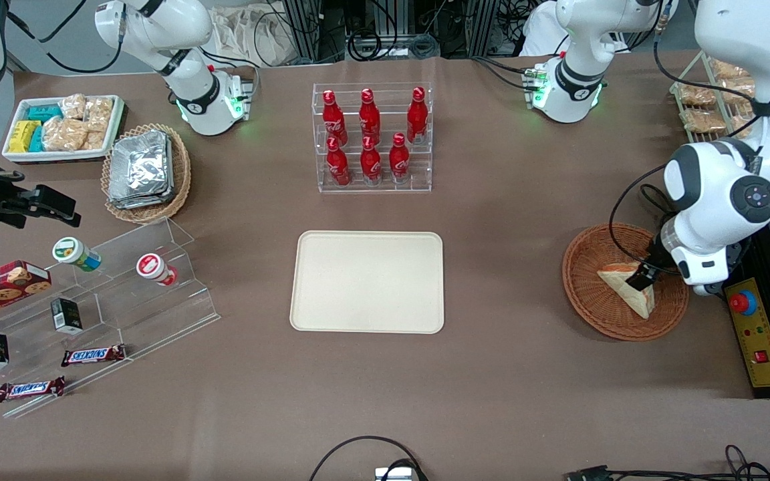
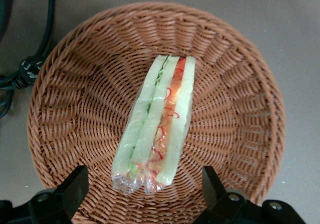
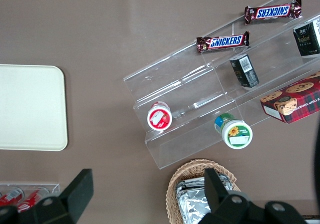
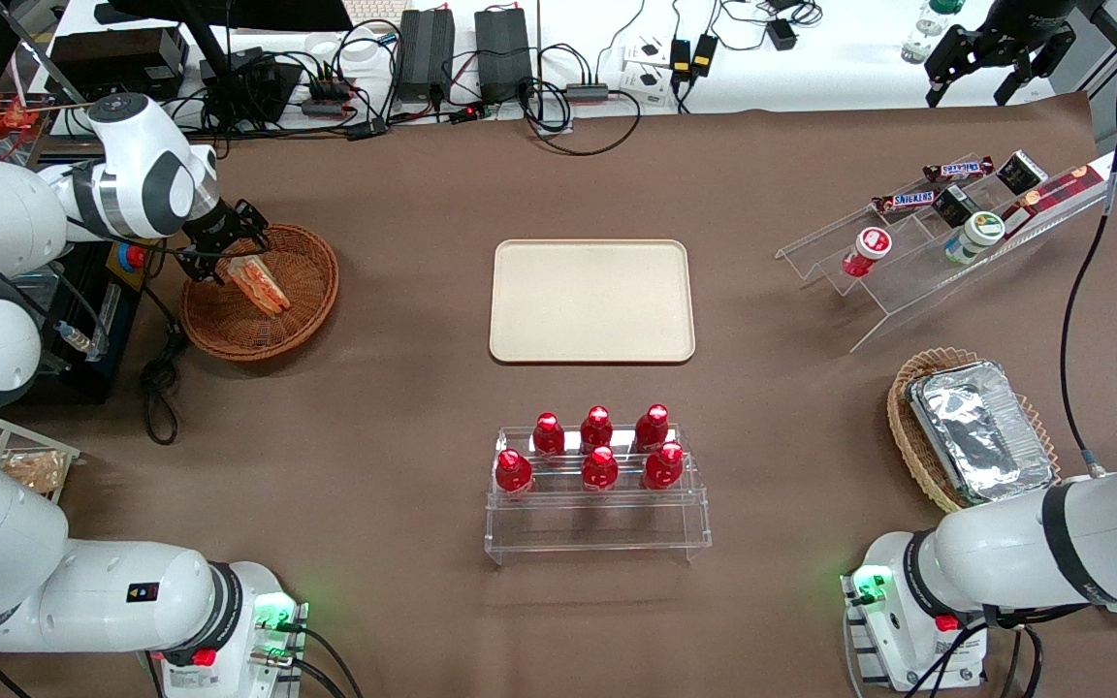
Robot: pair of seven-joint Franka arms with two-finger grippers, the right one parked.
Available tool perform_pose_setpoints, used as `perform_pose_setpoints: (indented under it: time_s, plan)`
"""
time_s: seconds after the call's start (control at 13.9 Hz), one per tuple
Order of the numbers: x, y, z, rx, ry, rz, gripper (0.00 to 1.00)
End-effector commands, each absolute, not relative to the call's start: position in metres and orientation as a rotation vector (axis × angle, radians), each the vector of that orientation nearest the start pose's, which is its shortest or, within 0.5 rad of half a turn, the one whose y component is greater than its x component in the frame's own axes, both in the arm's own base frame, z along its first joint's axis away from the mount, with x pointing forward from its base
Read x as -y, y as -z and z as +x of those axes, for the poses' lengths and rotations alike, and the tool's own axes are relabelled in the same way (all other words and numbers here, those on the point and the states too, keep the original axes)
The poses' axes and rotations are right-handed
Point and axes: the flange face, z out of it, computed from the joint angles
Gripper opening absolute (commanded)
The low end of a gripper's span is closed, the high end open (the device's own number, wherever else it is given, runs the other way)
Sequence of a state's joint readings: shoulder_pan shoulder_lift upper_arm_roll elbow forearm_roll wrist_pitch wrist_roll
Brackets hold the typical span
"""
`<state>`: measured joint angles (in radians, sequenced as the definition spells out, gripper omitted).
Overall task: Place sandwich from basket to tray
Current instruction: 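Lower the left gripper and close it on the wrapped sandwich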
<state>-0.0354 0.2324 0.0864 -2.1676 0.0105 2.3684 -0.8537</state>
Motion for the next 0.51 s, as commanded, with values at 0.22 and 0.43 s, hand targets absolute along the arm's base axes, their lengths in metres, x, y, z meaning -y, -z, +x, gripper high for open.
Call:
perform_pose_setpoints:
  time_s: [0.22,0.43]
  plan:
    - [-0.024,-0.252,0.561,1.316,-0.066,-2.781,1.0]
    - [-0.028,-0.24,0.574,1.193,-0.041,-2.783,1.0]
